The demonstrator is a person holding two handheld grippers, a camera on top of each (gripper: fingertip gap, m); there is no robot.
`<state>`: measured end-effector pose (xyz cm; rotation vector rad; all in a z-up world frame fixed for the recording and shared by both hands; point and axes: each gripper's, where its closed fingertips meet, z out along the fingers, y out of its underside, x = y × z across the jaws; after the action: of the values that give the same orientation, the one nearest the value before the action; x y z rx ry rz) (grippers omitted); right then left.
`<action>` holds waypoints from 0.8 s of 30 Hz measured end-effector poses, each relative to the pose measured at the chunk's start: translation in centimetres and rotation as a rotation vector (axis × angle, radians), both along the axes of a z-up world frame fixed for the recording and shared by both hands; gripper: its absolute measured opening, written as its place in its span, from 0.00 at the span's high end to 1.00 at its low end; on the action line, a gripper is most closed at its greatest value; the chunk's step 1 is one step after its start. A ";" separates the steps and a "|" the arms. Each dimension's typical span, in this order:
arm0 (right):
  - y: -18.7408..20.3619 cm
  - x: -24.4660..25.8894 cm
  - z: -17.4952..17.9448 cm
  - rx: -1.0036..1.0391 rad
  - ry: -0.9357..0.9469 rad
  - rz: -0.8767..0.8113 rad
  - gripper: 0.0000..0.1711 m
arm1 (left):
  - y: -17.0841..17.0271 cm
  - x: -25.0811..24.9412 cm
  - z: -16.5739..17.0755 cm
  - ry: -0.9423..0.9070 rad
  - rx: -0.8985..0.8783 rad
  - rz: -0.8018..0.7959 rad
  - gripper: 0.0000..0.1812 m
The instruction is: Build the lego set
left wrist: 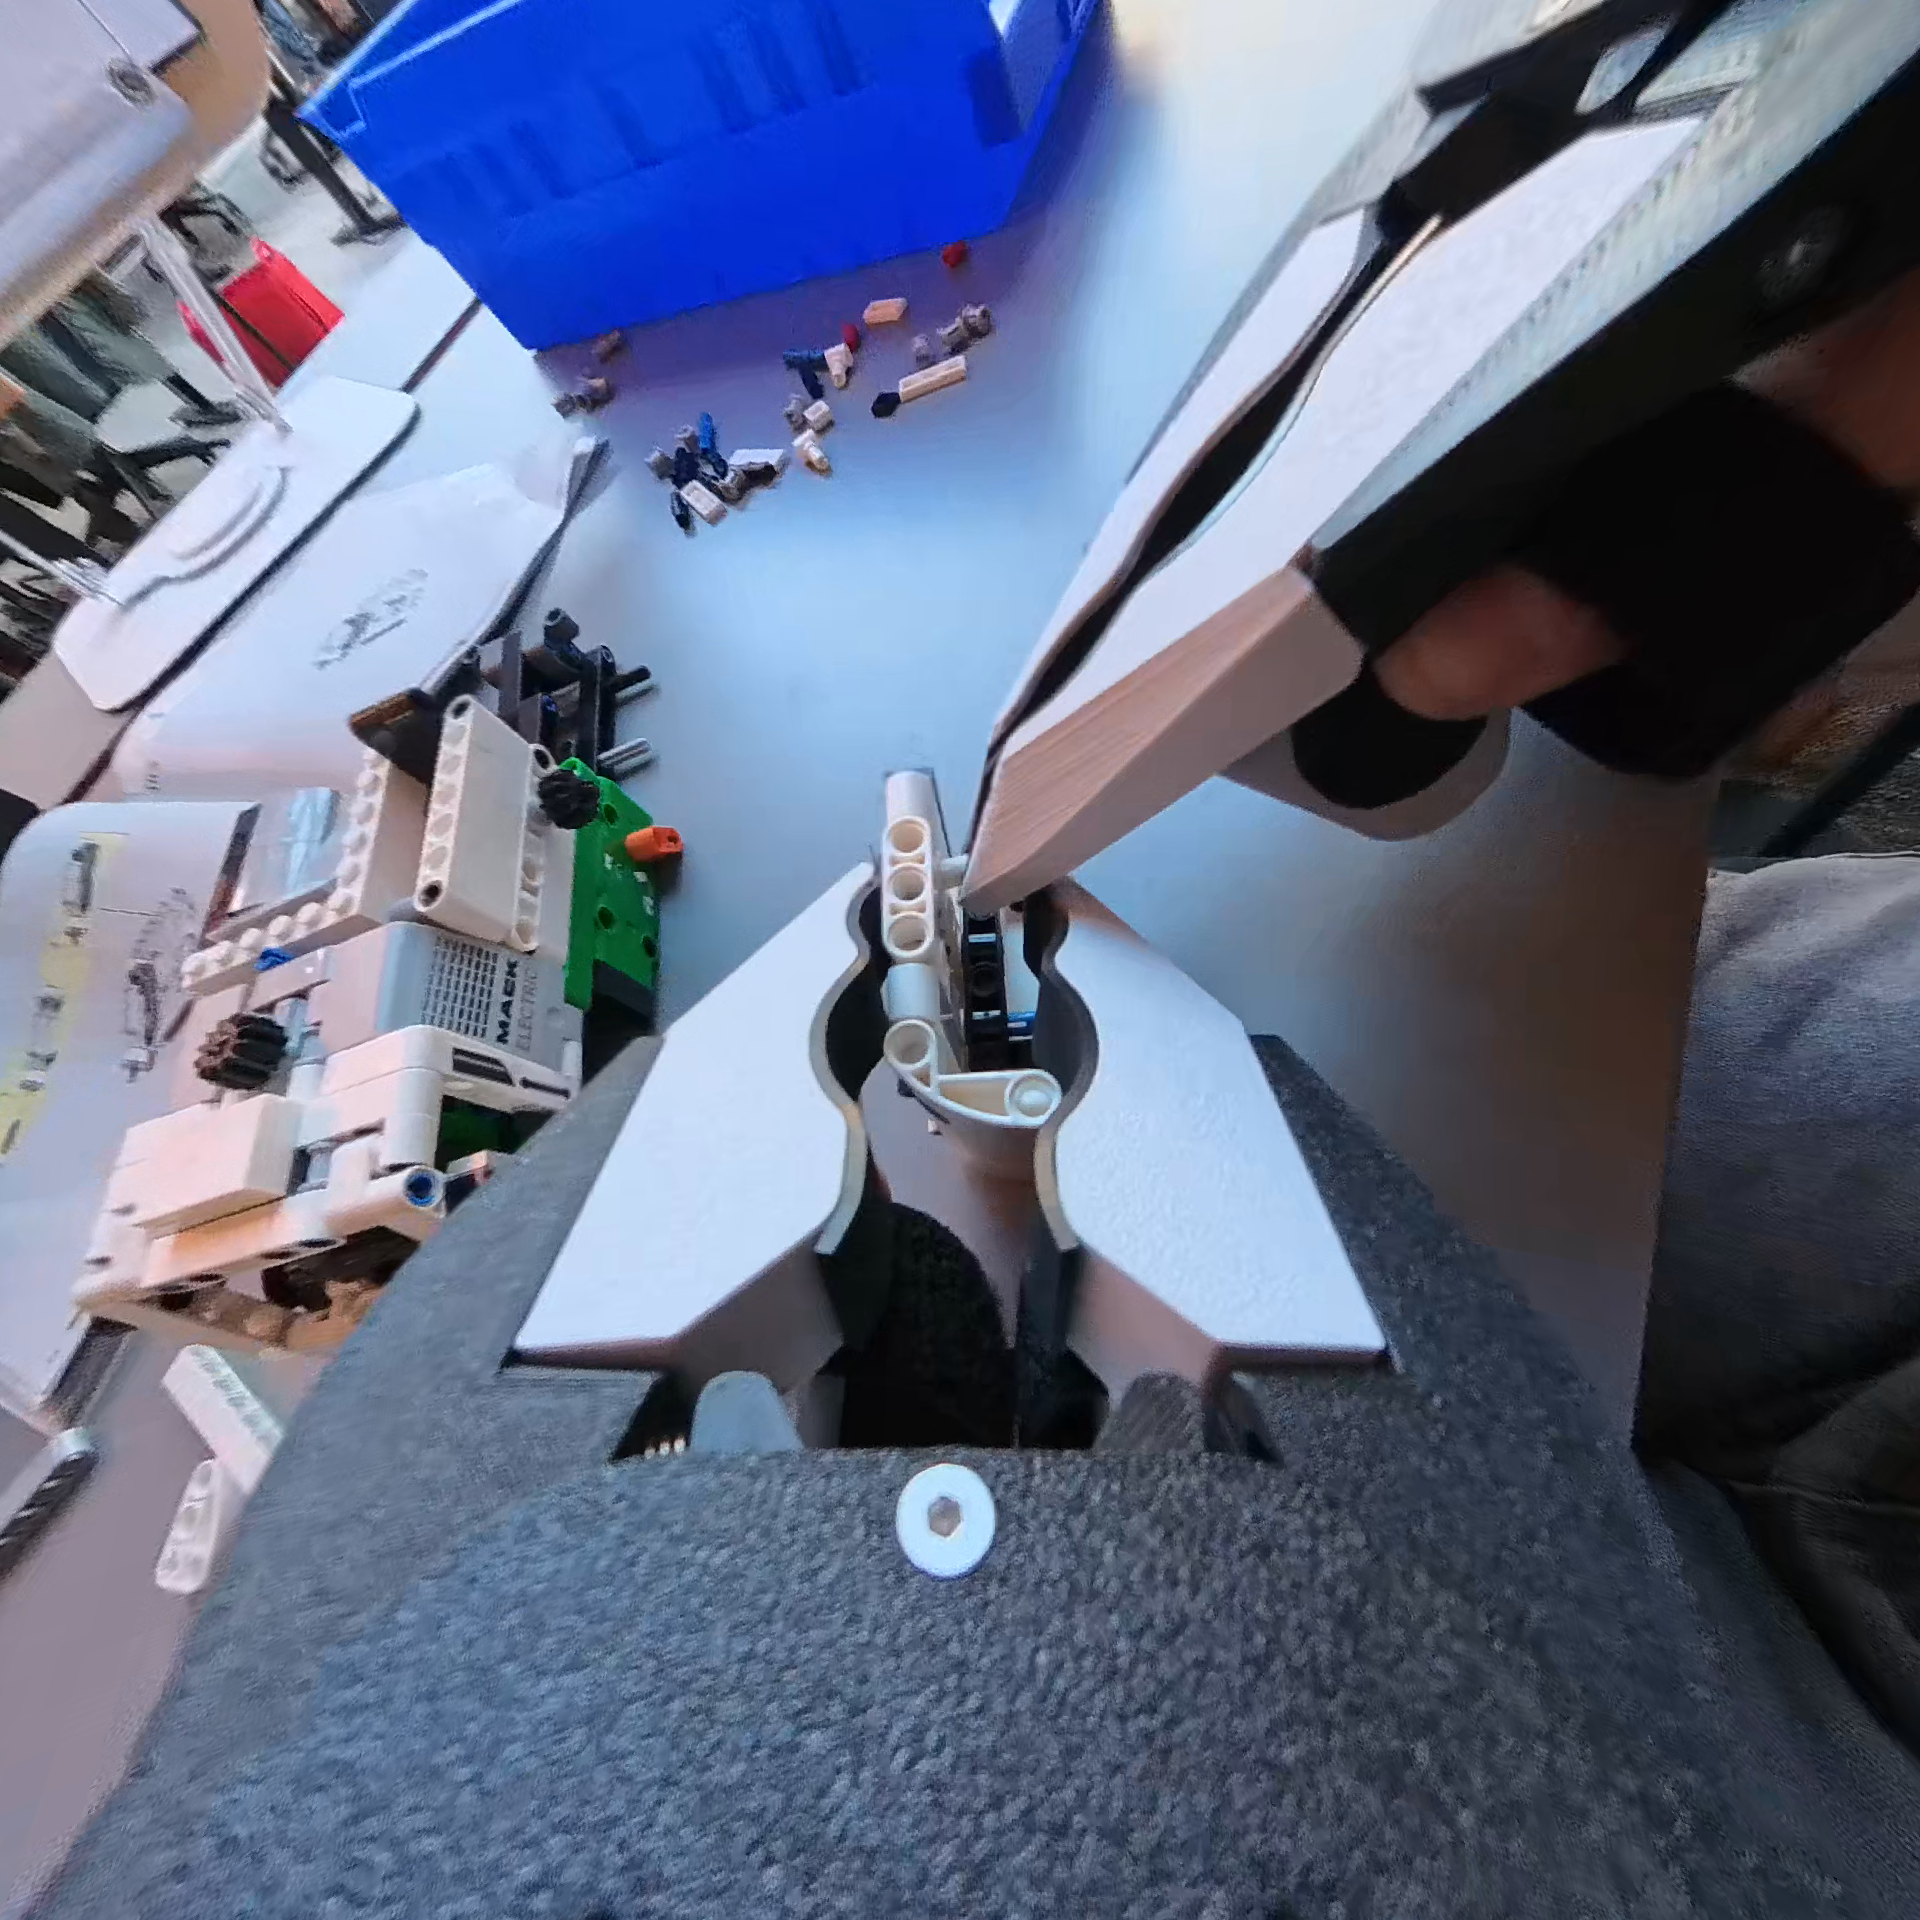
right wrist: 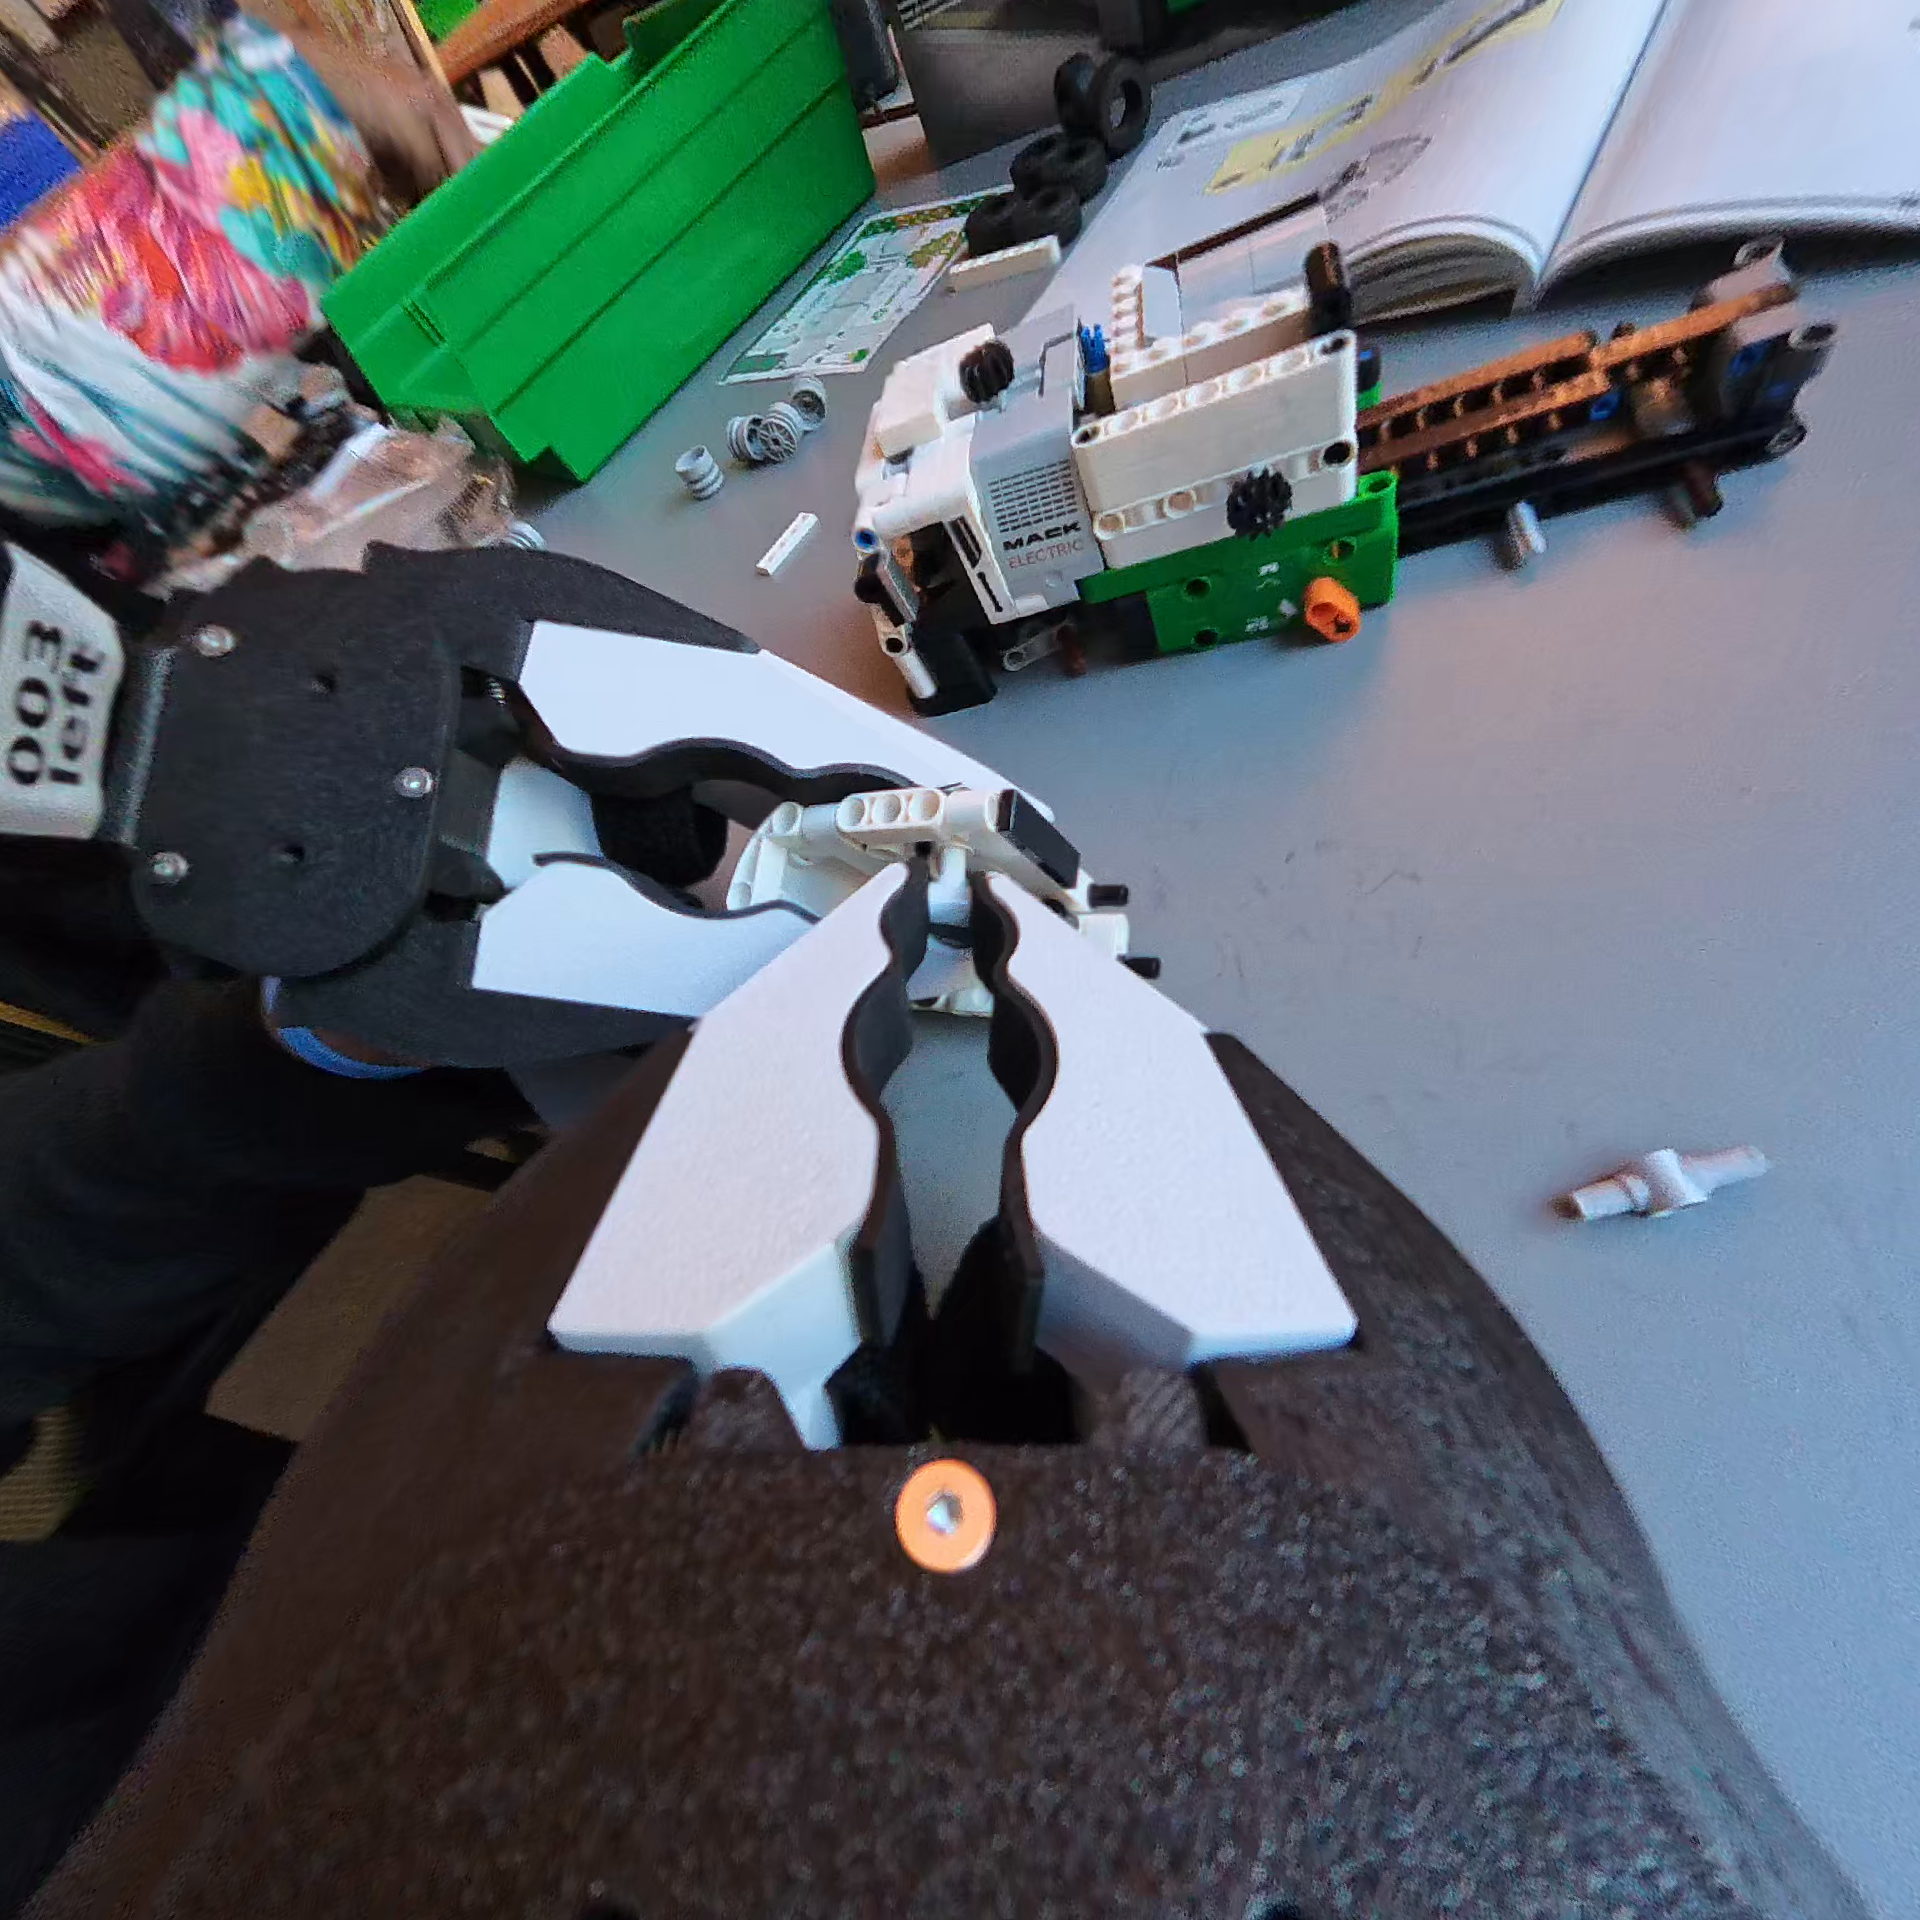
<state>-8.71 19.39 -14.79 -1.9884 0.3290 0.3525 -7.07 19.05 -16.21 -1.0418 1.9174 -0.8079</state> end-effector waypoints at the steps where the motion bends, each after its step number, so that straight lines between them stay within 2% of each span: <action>1: 0.0 0.0 0.0 0.002 0.038 0.004 0.96 | 0.0 0.0 0.0 0.009 -0.012 -0.002 0.88; 5: 0.2 0.0 -0.1 0.008 0.166 0.017 0.96 | 0.0 0.1 -0.2 0.044 -0.064 -0.004 0.88; 13: 0.3 -0.1 -0.3 0.015 0.166 0.048 0.95 | -0.1 0.1 -0.3 0.069 -0.102 -0.018 0.88; 19: -0.6 0.1 1.5 0.099 0.224 0.107 0.87 | -0.3 0.0 -0.3 0.082 -0.124 -0.035 0.88; 22: -1.7 1.8 3.1 0.203 0.112 0.185 0.85 | -1.1 -0.4 -0.2 0.090 -0.154 -0.098 0.88; 24: -2.0 2.2 3.5 0.251 -0.002 0.313 0.81 | -1.9 -1.0 0.1 0.100 -0.191 -0.173 0.88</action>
<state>-6.48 17.38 -11.33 -1.7907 -0.0309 0.5617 -8.09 17.11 -16.13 -1.0564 2.0669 -1.0724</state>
